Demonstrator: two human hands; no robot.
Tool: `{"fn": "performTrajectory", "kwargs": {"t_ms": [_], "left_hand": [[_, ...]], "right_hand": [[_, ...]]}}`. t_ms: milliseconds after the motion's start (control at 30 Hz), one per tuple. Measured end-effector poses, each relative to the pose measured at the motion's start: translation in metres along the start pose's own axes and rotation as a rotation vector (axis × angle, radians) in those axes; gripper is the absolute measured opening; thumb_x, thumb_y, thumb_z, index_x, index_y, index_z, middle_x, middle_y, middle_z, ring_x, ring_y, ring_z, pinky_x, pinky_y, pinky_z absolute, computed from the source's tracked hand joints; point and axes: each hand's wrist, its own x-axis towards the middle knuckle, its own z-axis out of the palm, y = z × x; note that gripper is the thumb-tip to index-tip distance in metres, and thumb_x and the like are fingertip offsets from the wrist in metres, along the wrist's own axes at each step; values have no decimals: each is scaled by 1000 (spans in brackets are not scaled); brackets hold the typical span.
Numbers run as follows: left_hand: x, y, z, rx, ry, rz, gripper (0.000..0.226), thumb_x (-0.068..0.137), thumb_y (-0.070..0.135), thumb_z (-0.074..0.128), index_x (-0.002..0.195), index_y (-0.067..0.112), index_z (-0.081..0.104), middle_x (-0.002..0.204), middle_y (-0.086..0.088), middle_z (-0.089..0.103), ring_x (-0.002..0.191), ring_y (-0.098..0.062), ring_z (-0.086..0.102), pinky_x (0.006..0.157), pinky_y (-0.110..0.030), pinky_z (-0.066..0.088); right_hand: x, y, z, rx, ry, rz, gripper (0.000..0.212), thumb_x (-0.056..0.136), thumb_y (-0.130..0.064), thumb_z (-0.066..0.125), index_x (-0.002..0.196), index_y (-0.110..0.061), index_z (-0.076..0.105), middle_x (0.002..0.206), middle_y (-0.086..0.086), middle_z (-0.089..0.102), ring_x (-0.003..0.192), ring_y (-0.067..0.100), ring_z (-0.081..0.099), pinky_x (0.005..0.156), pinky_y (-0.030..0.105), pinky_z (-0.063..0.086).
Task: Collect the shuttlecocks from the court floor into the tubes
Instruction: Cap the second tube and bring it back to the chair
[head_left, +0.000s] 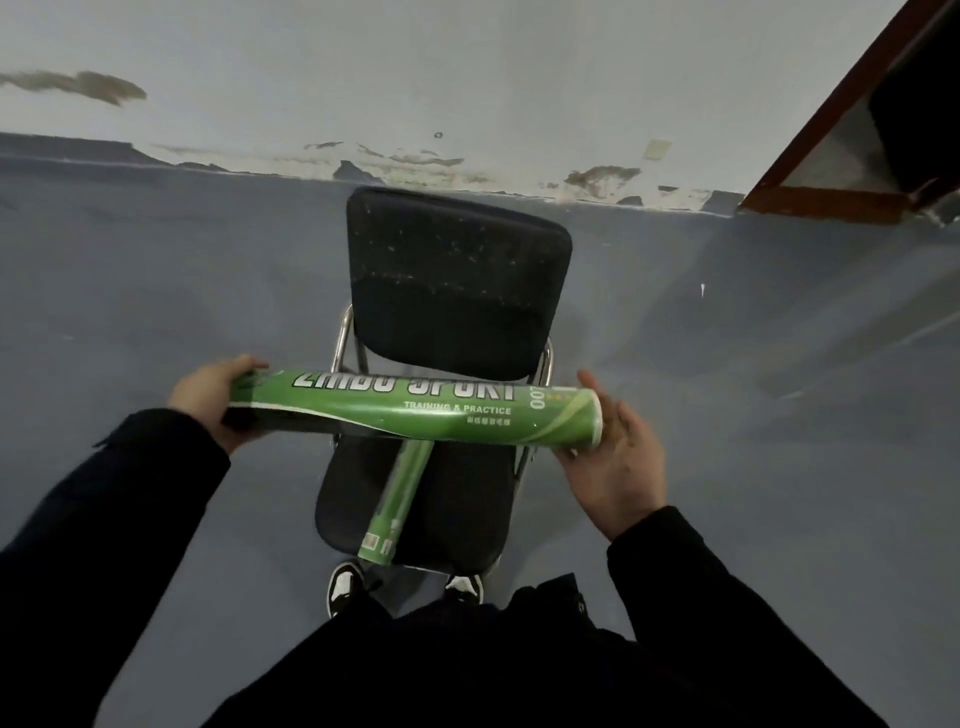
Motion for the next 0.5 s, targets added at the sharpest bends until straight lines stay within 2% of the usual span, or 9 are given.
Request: {"fn": "performTrajectory", "kwargs": {"t_ms": [33, 100, 167, 233, 300, 367, 500], "left_hand": [[2, -8, -2, -31, -19, -79, 20, 103, 25, 55, 86, 20, 64, 92, -7, 61, 78, -24, 59, 38, -37, 56], [1, -20, -2, -58, -60, -192, 25, 105, 29, 49, 88, 19, 63, 94, -9, 62, 81, -26, 60, 42, -44, 59], [0, -28, 0, -50, -76, -255, 28, 108, 29, 44, 88, 17, 60, 92, -10, 60, 81, -26, 58, 54, -45, 60], [-1, -31, 1, -61, -68, -290, 28, 109, 28, 43, 87, 17, 56, 90, -11, 57, 79, -26, 56, 62, -46, 55], [-2, -32, 1, -65, -49, -302, 27, 109, 27, 44, 86, 17, 54, 89, -11, 56, 79, -27, 55, 51, -46, 59], [-4, -32, -1, -77, -36, -295, 26, 109, 27, 45, 86, 18, 53, 90, -12, 56, 79, -28, 55, 39, -47, 55], [-9, -30, -1, -99, -46, -268, 26, 109, 28, 44, 87, 18, 53, 91, -11, 57, 80, -26, 55, 38, -46, 54]], "right_hand": [[0, -4, 2, -36, -44, -30, 39, 100, -25, 45, 134, -19, 63, 126, 9, 70, 114, 20, 66, 107, 38, 47], [2, -12, 3, -14, -111, -41, 39, 102, -19, 43, 137, -22, 60, 124, 7, 70, 111, 20, 66, 96, 36, 51], [1, -13, 5, -29, -141, -64, 41, 103, -21, 43, 143, -24, 54, 129, 6, 68, 118, 22, 64, 96, 37, 50], [1, -11, 6, -42, -151, -68, 44, 104, -26, 43, 147, -27, 49, 138, 6, 63, 126, 24, 60, 98, 38, 50], [3, -7, 6, -71, -146, -67, 45, 105, -32, 41, 150, -31, 45, 147, 5, 56, 133, 25, 55, 100, 38, 51], [3, -7, 9, -130, -145, -64, 47, 105, -37, 41, 152, -35, 40, 153, 6, 49, 138, 27, 50, 103, 42, 50], [4, -15, 9, -205, -152, -83, 56, 98, -45, 43, 153, -36, 36, 150, 6, 49, 137, 29, 50, 104, 47, 51]]}}
